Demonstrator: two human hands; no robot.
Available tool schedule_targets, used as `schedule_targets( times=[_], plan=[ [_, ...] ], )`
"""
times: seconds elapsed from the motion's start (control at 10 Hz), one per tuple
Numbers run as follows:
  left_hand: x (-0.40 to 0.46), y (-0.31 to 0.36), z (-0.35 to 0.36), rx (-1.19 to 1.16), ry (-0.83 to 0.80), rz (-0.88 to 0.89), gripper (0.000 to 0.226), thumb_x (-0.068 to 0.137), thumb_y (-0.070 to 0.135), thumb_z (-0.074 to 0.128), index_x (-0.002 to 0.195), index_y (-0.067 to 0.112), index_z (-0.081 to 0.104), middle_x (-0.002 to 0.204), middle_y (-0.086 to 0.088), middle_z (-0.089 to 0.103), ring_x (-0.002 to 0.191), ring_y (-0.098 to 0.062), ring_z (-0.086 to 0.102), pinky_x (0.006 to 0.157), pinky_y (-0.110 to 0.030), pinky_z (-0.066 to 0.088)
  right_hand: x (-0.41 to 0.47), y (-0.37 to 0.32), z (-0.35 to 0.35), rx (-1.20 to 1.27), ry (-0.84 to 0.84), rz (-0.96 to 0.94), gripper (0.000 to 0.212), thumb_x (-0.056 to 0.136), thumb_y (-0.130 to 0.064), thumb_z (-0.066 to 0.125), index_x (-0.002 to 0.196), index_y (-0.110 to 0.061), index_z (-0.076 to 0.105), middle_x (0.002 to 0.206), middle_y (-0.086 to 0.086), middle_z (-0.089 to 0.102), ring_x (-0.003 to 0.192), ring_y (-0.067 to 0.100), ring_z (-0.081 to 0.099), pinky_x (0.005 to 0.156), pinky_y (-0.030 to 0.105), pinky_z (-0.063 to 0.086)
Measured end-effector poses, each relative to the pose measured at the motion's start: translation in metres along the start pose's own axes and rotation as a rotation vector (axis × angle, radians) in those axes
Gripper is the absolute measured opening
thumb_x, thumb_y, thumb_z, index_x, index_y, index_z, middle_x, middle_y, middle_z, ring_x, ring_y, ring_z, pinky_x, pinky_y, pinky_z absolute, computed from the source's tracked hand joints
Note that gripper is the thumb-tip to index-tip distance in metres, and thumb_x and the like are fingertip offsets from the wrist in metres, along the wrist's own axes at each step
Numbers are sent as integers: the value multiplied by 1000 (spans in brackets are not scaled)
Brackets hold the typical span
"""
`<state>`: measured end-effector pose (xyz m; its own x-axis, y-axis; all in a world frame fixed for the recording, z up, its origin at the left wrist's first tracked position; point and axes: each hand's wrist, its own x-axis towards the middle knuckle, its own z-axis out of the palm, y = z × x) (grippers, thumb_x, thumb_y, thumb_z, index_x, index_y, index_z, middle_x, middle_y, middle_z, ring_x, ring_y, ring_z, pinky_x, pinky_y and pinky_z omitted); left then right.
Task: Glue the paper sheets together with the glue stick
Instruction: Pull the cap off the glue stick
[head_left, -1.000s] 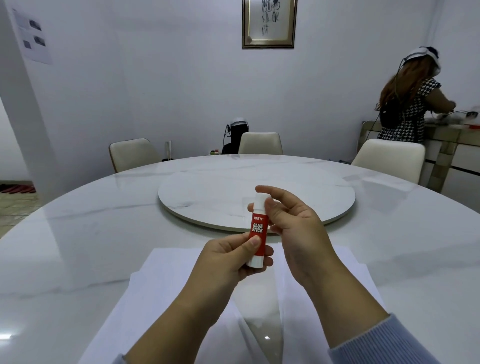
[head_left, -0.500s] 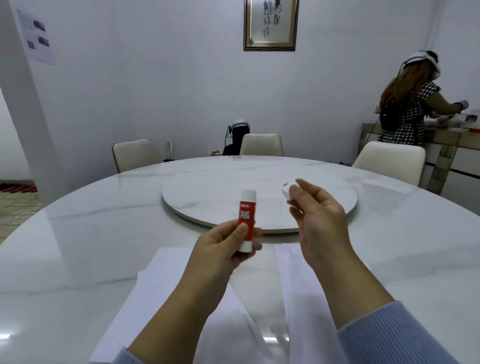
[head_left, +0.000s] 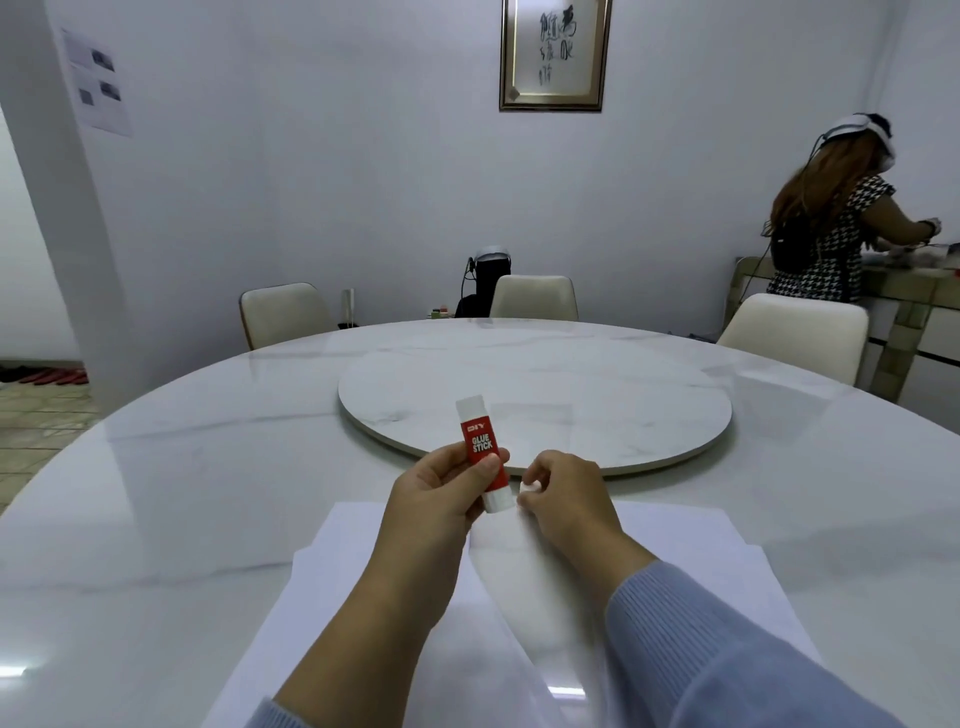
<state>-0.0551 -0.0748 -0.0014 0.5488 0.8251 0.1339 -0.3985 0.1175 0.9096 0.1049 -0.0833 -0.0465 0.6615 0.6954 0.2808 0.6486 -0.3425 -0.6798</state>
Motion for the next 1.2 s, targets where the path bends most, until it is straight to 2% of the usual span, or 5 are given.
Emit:
schedule_targets(
  times=[0.3,0.8,0.9,1.0,1.2],
  plan=[
    [-2,2,7,-45,-7,-13,22,81,8,63,103,9,65,89,-6,76,80,-16,73,77,-28,57,-78,-27,-64,250,8,-262,46,71,-71,51,90,-30,60,73,-9,63,66,6,56,56,16,43],
    [-16,10,19,73,1,89,41,57,28,70,95,13,69,84,-3,77,83,-19,74,74,-26,56,-90,-19,-48,-259,522,-683,47,89,-51,44,91,-12,71,76,0,75,65,17,69,69,26,50],
    [-18,10,20,112,-10,127,39,55,28,72,91,15,70,85,-4,77,82,-18,74,73,-24,55,-102,-25,-46,-4,254,-533,46,92,-57,33,84,-28,68,69,-8,70,64,8,61,63,15,43],
    [-20,12,19,98,-51,133,38,57,24,73,92,10,70,85,-9,77,81,-22,73,73,-28,55,-108,-39,-55,1111,-444,35,50,89,-55,37,60,-22,62,53,7,59,53,18,48,56,29,31],
    [-23,13,20,143,-7,193,39,54,23,74,91,11,70,81,-5,77,77,-18,74,66,-23,58,-109,-31,-58,826,-239,-86,43,83,-60,49,88,-20,65,64,1,63,53,9,47,52,19,41]
  ],
)
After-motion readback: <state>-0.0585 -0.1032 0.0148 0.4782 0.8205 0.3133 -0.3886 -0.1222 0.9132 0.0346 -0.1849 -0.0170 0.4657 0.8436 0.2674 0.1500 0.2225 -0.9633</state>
